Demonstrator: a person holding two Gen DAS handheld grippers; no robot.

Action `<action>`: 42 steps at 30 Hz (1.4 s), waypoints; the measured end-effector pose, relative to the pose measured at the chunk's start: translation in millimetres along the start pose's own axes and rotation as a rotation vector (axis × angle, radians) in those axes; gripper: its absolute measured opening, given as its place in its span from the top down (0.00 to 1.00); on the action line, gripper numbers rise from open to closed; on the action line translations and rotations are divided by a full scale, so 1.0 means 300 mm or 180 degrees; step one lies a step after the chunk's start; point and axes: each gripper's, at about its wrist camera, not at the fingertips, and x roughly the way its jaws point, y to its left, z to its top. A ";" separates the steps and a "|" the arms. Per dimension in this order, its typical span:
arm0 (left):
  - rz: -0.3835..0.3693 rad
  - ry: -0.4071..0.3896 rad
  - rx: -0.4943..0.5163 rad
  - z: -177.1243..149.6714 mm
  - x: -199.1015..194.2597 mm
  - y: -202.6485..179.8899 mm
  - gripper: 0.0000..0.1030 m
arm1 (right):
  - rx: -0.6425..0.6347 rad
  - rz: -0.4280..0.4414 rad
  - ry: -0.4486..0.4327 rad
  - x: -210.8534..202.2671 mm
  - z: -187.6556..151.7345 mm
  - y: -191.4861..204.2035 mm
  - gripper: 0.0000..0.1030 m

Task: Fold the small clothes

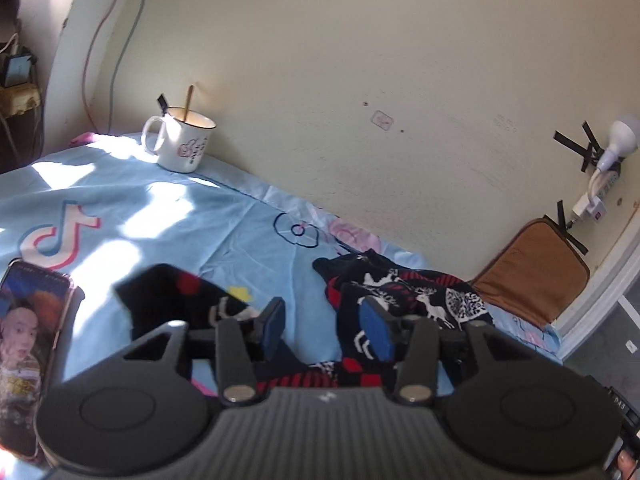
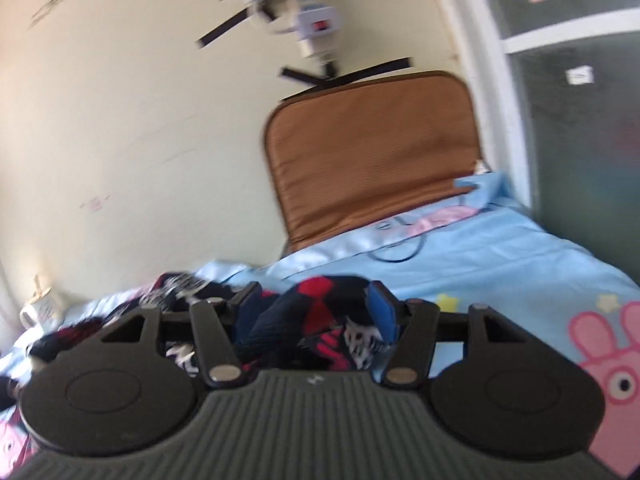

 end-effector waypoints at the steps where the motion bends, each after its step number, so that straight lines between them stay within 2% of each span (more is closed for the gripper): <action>1: -0.0035 0.0048 0.0103 0.001 0.028 -0.033 0.47 | 0.0015 -0.0064 -0.0042 -0.017 0.002 -0.021 0.40; 3: -0.0089 0.0202 0.0327 -0.016 0.093 -0.112 0.27 | -0.0045 -0.0167 -0.0140 -0.041 -0.007 -0.040 0.37; 5: -0.0035 0.0306 0.0546 -0.039 0.176 -0.180 0.24 | -0.0093 -0.0255 -0.0260 -0.054 0.003 -0.041 0.34; 6: 0.0034 0.0357 0.0600 -0.044 0.214 -0.200 0.24 | -0.0108 -0.0164 -0.0255 -0.049 0.017 -0.031 0.34; 8: 0.0106 0.0428 0.0654 -0.058 0.271 -0.224 0.25 | -0.0265 0.0191 -0.0117 -0.006 0.051 0.028 0.34; 10: 0.0259 0.0467 0.0670 -0.064 0.315 -0.226 0.32 | -0.0670 0.0624 0.0103 0.088 0.065 0.140 0.28; 11: 0.0334 0.0497 0.0667 -0.066 0.335 -0.220 0.48 | -0.0827 0.0760 0.0186 0.152 0.076 0.181 0.26; 12: 0.0377 0.0542 0.0648 -0.066 0.349 -0.215 0.75 | -0.0948 0.0853 0.0307 0.211 0.067 0.226 0.26; 13: 0.0374 0.0606 0.0607 -0.063 0.363 -0.205 0.87 | -0.0986 0.0906 0.0478 0.276 0.053 0.267 0.26; 14: 0.0346 0.0636 0.0567 -0.057 0.368 -0.195 0.90 | -0.1001 0.1008 0.0678 0.343 0.033 0.305 0.26; 16: 0.0410 0.0523 0.0617 -0.028 0.361 -0.196 0.90 | -0.1184 0.1191 0.1016 0.470 -0.031 0.385 0.27; 17: 0.0470 0.0435 0.0681 -0.001 0.358 -0.203 0.90 | -0.1394 0.1176 0.1132 0.528 -0.070 0.424 0.40; 18: 0.0509 0.0343 0.0727 0.030 0.355 -0.206 0.91 | -0.1633 0.1093 0.1208 0.583 -0.101 0.456 0.61; 19: 0.0544 0.0258 0.0760 0.064 0.355 -0.209 0.91 | -0.1803 0.0933 0.1165 0.613 -0.109 0.488 0.87; 20: 0.0604 0.0151 0.0803 0.115 0.359 -0.218 0.91 | -0.1741 0.0815 0.1033 0.646 -0.087 0.480 0.87; 22: 0.0710 -0.0088 0.0884 0.207 0.389 -0.240 0.90 | -0.1306 0.0548 0.0851 0.709 0.003 0.424 0.87; 23: 0.0776 -0.0205 0.0913 0.245 0.413 -0.252 0.88 | -0.1128 0.0325 0.0714 0.722 0.044 0.395 0.88; 24: 0.0888 -0.0251 0.0904 0.276 0.441 -0.260 0.84 | -0.1053 0.0034 0.0539 0.717 0.076 0.373 0.87; 25: 0.0995 -0.0235 0.0845 0.298 0.466 -0.262 0.84 | -0.0969 -0.0081 0.0457 0.697 0.103 0.350 0.82; 26: 0.1041 -0.0214 0.0758 0.310 0.477 -0.257 0.85 | -0.0801 0.0012 0.0481 0.662 0.125 0.325 0.82; 27: 0.0961 -0.0219 0.0674 0.311 0.474 -0.248 0.84 | -0.0603 0.0256 0.0549 0.614 0.135 0.303 0.80; 28: 0.0808 -0.0253 0.0617 0.297 0.459 -0.238 0.83 | -0.0464 0.0529 0.0622 0.559 0.129 0.295 0.74; 29: 0.0712 -0.0287 0.0582 0.277 0.442 -0.228 0.78 | -0.0465 0.0770 0.0719 0.505 0.107 0.309 0.64; 30: 0.0663 -0.0331 0.0544 0.252 0.425 -0.219 0.73 | -0.0600 0.0990 0.0855 0.456 0.070 0.346 0.57; 31: 0.0616 -0.0392 0.0508 0.220 0.406 -0.210 0.72 | -0.0816 0.1203 0.1007 0.412 0.020 0.396 0.46; 32: 0.0571 -0.0442 0.0480 0.187 0.388 -0.197 0.71 | -0.1050 0.1412 0.1155 0.360 -0.027 0.440 0.41; 35: 0.0424 -0.0354 0.0343 0.113 0.364 -0.171 0.71 | -0.1558 0.1840 0.1559 0.315 -0.212 0.592 0.39; 36: 0.0345 -0.0281 0.0294 0.099 0.362 -0.165 0.71 | -0.1697 0.1835 0.1624 0.321 -0.261 0.626 0.39; 38: 0.0182 -0.0116 0.0268 0.076 0.358 -0.161 0.71 | -0.1960 0.1544 0.1567 0.364 -0.331 0.684 0.38; 40: 0.0112 -0.0045 0.0339 0.054 0.345 -0.167 0.71 | -0.2058 0.1326 0.1329 0.419 -0.336 0.705 0.36; 41: 0.0086 -0.0014 0.0413 0.041 0.339 -0.168 0.70 | -0.2055 0.1294 0.1298 0.455 -0.329 0.706 0.32; 42: 0.0065 0.0012 0.0473 0.032 0.333 -0.170 0.68 | -0.2013 0.1273 0.1312 0.478 -0.325 0.708 0.33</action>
